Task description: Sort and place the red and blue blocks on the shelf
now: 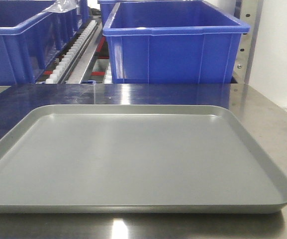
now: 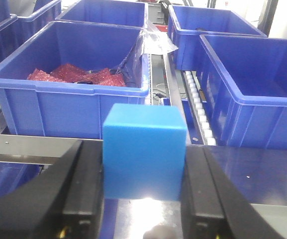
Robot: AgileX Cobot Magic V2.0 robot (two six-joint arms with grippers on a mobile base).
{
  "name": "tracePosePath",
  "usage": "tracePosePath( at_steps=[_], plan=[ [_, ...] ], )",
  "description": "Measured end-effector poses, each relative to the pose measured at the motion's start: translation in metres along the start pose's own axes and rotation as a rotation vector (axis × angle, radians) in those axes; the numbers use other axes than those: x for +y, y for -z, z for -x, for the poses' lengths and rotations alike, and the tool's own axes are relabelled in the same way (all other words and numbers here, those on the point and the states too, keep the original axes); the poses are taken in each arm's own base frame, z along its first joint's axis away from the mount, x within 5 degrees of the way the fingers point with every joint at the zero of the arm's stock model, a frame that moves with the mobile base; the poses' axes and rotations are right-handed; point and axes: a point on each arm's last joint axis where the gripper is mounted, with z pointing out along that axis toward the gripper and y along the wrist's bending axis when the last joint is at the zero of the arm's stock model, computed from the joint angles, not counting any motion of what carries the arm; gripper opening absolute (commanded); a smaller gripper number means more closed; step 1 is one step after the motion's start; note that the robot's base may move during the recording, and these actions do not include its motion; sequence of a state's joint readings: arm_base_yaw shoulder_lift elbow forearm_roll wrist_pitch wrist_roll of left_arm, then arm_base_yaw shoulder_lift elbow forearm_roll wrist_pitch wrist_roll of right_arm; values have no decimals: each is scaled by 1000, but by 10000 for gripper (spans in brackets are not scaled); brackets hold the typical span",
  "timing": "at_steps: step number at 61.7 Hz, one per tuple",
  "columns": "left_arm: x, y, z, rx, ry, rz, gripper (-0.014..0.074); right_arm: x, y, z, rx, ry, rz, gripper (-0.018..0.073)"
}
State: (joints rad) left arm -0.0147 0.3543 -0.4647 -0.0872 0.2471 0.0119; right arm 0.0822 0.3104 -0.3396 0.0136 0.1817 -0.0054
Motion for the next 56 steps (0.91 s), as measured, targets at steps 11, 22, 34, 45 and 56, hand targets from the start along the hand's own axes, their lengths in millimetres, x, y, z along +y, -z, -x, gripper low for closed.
tracePosePath(
  at_steps=[11, 22, 34, 45, 56],
  plan=[
    [0, 0, 0, 0, 1, 0, 124, 0, 0, 0, 0, 0, 0, 121],
    [0, 0, 0, 0, 1, 0, 124, 0, 0, 0, 0, 0, 0, 121],
    [0, 0, 0, 0, 1, 0, 124, 0, 0, 0, 0, 0, 0, 121],
    [0, 0, 0, 0, 1, 0, 124, 0, 0, 0, 0, 0, 0, 121],
    [0, 0, 0, 0, 1, 0, 124, 0, 0, 0, 0, 0, 0, 121]
  ],
)
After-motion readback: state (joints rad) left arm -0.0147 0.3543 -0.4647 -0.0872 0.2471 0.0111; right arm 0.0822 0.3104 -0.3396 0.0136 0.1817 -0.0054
